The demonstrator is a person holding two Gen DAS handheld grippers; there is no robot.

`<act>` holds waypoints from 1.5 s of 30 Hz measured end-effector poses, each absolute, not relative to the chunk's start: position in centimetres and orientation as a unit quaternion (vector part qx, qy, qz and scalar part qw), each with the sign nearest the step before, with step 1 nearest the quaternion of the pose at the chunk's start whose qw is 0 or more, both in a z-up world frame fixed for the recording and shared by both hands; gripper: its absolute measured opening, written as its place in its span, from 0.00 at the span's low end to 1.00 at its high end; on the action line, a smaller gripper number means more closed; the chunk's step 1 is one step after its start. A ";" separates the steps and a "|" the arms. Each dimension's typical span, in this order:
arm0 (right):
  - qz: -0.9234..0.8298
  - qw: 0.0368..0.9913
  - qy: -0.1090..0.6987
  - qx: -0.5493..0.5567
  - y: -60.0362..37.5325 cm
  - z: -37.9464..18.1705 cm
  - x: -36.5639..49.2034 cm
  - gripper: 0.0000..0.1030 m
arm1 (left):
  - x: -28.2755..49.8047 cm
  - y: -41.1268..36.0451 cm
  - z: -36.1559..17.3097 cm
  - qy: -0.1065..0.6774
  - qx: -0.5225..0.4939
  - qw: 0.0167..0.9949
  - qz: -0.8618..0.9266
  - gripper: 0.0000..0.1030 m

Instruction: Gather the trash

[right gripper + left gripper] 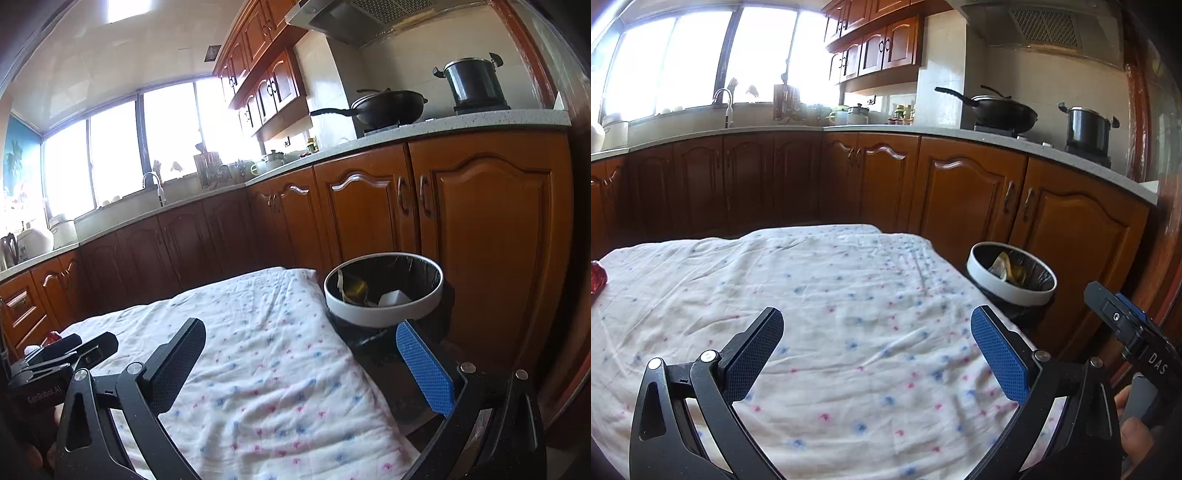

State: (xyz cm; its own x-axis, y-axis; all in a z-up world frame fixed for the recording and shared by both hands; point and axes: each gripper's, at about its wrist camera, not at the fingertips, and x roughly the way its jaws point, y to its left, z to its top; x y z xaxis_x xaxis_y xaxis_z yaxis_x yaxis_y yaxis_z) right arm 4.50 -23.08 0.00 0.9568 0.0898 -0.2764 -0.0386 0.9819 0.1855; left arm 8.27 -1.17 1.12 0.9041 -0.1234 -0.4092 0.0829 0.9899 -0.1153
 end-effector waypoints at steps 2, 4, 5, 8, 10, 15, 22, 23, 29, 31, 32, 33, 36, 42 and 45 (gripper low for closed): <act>0.032 0.985 0.145 0.087 -22.9 -0.3 4.3 1.00 | 8.0 -1.1 0.9 0.212 -0.045 0.975 -0.048 1.00; 0.032 0.985 0.145 0.084 -22.7 -0.5 4.2 1.00 | 7.6 -1.1 0.8 0.208 -0.038 0.977 -0.040 1.00; 0.033 0.985 0.145 0.085 -22.7 -0.6 4.1 1.00 | 7.5 -1.1 0.7 0.207 -0.035 0.977 -0.036 1.00; 0.033 0.985 0.146 0.084 -22.6 -0.9 4.0 1.00 | 7.1 -1.0 0.5 0.206 -0.033 0.978 -0.031 1.00; 0.034 0.985 0.147 0.084 -22.6 -1.1 3.9 1.00 | 6.8 -1.1 0.5 0.202 -0.028 0.979 -0.024 1.00; 0.033 0.985 0.144 0.088 -22.9 -1.1 3.7 1.00 | 6.7 -1.4 0.3 0.205 -0.016 0.978 -0.014 1.00; 0.030 0.985 0.143 0.091 -23.3 -1.0 3.7 1.00 | 6.7 -1.6 0.3 0.206 -0.013 0.978 -0.010 1.00; 0.029 0.985 0.143 0.091 -23.3 -1.0 3.7 1.00 | 6.7 -1.7 0.3 0.205 -0.010 0.979 -0.008 1.00; 0.031 0.985 0.143 0.091 -23.4 -0.9 3.7 1.00 | 6.7 -1.9 0.3 0.206 -0.005 0.978 -0.007 1.00; 0.031 0.985 0.143 0.090 -23.4 -0.9 3.7 1.00 | 6.7 -1.9 0.3 0.205 -0.004 0.979 -0.005 1.00; 0.031 0.985 0.144 0.089 -23.3 -0.9 3.8 1.00 | 6.7 -1.9 0.3 0.205 -0.003 0.979 -0.004 1.00; 0.032 0.985 0.144 0.089 -23.3 -1.0 3.8 1.00 | 6.7 -1.9 0.3 0.205 -0.002 0.979 -0.003 1.00; 0.033 0.985 0.145 0.090 -23.3 -0.9 3.8 1.00 | 6.7 -1.9 0.3 0.204 -0.002 0.979 0.000 1.00; 0.034 0.985 0.143 0.087 -23.1 -0.9 3.6 1.00 | 6.7 -1.8 0.3 0.203 0.000 0.979 0.002 1.00; 0.033 0.985 0.142 0.087 -23.1 -0.8 3.6 1.00 | 6.5 -1.9 0.4 0.201 0.000 0.980 0.005 1.00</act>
State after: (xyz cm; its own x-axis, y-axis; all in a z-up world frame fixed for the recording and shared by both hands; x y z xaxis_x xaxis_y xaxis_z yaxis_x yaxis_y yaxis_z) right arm 3.64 -23.11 -0.85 0.9572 0.0907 -0.2749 -0.0412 0.9826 0.1809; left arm 6.48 -1.87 0.36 0.9194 0.0089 -0.3931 -0.0091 1.0000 0.0012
